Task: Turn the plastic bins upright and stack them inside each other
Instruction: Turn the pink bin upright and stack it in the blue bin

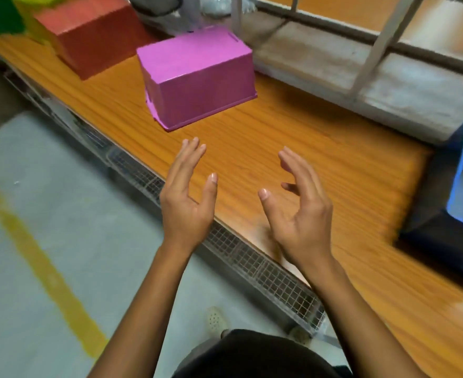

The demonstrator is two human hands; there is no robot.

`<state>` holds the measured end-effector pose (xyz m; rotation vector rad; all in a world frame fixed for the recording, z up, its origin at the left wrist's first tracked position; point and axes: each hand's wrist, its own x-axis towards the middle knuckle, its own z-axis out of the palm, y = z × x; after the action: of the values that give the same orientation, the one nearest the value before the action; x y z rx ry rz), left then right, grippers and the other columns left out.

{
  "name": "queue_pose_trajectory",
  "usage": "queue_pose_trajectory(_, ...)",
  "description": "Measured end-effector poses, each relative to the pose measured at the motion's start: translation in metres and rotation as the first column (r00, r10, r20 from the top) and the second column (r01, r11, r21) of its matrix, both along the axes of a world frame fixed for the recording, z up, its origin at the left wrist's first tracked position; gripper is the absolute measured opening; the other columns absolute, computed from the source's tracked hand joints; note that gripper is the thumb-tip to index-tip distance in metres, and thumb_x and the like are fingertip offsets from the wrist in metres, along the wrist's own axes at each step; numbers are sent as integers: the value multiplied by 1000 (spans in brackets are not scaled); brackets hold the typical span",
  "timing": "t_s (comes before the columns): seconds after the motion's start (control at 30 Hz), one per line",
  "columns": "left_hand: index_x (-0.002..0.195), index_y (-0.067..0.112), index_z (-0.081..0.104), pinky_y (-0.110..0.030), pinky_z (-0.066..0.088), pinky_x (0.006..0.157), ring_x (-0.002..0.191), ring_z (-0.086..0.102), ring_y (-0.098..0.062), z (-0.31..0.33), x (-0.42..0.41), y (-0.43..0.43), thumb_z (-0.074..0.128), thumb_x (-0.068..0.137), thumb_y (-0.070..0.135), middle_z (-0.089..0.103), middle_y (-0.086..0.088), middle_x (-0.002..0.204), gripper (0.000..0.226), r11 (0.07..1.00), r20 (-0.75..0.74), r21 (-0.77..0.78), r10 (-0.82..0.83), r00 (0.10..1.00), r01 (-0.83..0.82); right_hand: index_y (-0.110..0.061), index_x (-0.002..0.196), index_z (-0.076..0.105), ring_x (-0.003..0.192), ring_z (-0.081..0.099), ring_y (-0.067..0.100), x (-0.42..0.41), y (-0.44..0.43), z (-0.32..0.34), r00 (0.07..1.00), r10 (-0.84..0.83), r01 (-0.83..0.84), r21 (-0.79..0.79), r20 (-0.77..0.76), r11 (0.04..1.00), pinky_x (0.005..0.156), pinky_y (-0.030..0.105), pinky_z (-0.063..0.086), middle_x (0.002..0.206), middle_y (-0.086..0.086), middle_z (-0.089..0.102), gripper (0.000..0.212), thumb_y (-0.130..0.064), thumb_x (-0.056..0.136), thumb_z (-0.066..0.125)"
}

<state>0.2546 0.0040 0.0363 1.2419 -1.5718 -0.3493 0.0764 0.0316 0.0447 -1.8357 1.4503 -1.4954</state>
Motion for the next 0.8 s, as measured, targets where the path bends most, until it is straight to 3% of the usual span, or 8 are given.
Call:
queue_pose_trajectory(0.27,134,-1,57,-42,36,116,144,41,-25,0,115,-29,56,97,18,53,-14,146,42,992,26,16,123,992,-123,-7,142,49,129,54,20,103,-48,-11,994,107,-107,29,21,994,91,31,54,146,8,51,59,-32,89,61)
queue_pose_trajectory(0.5,136,1,56,-38,37,117,144,41,-23,1,169,-79,59,96,13,53,-11,147,41,983,28,13,181,983,-181,-5,141,50,127,55,20,151,-109,-11,985,174,-174,7,15,985,90,28,54,144,7,52,57,-29,91,61)
queue_pose_trajectory(0.67,136,2,57,-37,36,117,144,41,-20,6,196,-151,59,96,15,54,-10,146,41,989,51,-4,150,987,-150,-8,140,51,129,54,19,181,-174,-13,989,137,-137,7,50,991,91,33,55,145,8,51,54,-28,91,61)
queue_pose_trajectory(0.8,135,3,58,-31,35,117,143,42,-19,15,208,-214,59,96,15,55,-10,145,41,995,91,4,99,991,-100,-7,140,52,133,50,18,195,-224,-12,996,74,-75,10,58,997,94,45,53,144,7,52,55,-30,91,61)
